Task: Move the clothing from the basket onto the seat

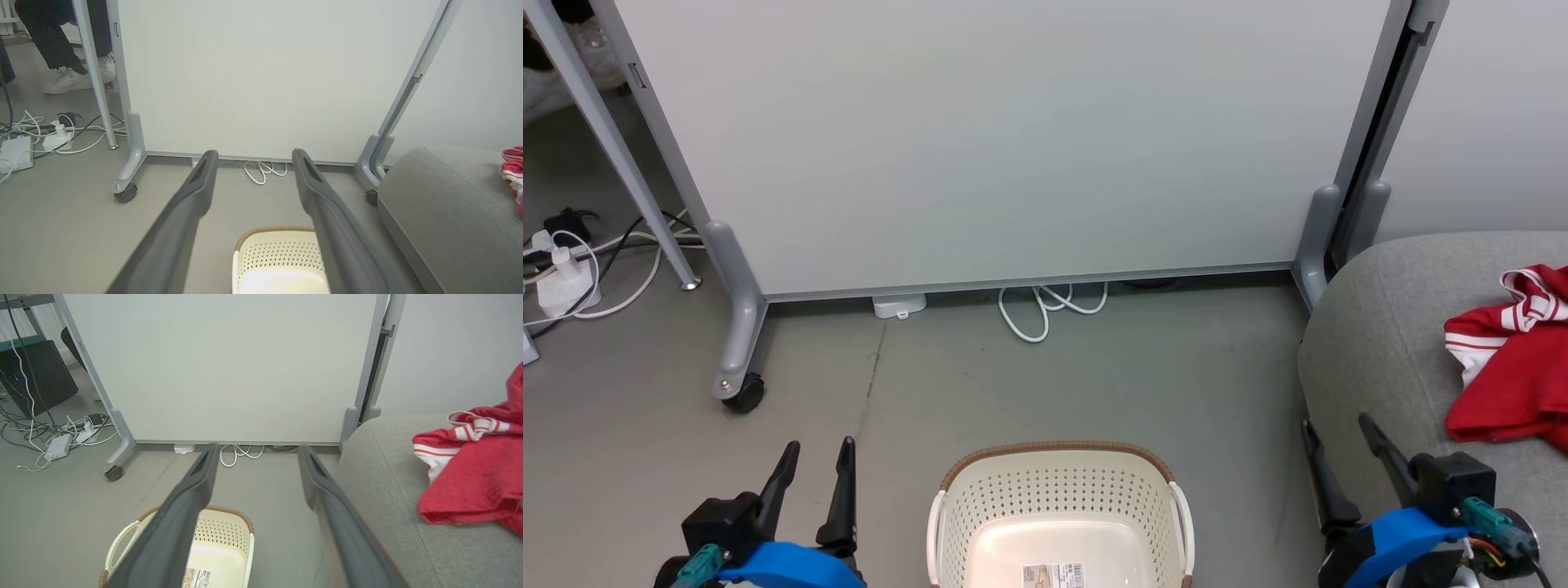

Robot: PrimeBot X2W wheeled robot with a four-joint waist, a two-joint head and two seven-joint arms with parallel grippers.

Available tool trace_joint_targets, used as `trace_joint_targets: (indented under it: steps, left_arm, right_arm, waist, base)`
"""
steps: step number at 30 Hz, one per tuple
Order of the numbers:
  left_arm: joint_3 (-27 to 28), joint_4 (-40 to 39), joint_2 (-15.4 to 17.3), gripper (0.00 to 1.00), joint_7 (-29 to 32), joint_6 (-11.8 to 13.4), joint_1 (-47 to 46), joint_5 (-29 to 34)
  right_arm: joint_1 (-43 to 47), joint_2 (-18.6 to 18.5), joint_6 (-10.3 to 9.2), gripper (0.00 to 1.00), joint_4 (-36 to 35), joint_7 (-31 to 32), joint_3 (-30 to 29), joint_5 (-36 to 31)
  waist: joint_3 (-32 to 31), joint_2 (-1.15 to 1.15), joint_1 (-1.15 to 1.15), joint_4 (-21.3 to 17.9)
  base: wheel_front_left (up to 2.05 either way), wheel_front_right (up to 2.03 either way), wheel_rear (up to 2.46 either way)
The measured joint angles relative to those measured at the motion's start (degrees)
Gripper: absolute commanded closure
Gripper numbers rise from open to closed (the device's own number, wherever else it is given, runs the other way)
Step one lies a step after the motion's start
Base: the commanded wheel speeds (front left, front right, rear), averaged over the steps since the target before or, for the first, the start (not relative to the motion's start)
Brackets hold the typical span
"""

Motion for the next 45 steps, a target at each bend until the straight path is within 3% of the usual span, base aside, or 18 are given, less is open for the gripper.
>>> trace_joint_targets:
  steps: [15,16,26,45]
  left_arm:
    - [0.41,0.13,-0.42,0.00,0.00,-0.01,0.89,0.10]
    - [0.26,0.32,-0.52,1.00,0.03,0.02,0.97,0.08]
    - [-0.25,4.60,-2.16,1.00,0.59,0.03,5.64,-0.29]
    - [3.81,0.86,-3.34,1.00,5.72,0.03,5.06,-16.74]
  right_arm:
    - [1.63,0.94,0.00,0.00,-1.45,0.48,0.46,-0.02]
    - [1.65,0.94,0.00,1.00,-1.27,0.48,0.46,-0.05]
    - [4.22,1.18,0.00,1.00,3.92,1.03,0.66,0.36]
    - [3.65,1.22,0.00,1.00,2.93,3.56,-0.75,20.94]
  waist:
    - [0.37,0.00,0.01,-0.33]
    - [0.38,0.00,0.01,-0.35]
    - [0.44,0.00,0.01,-0.42]
    - [0.97,0.00,0.01,-1.09]
  base:
    - [0.00,0.00,0.00]
    - [0.00,0.00,0.00]
    - [0.00,0.00,0.00]
    - [0.00,0.00,0.00]
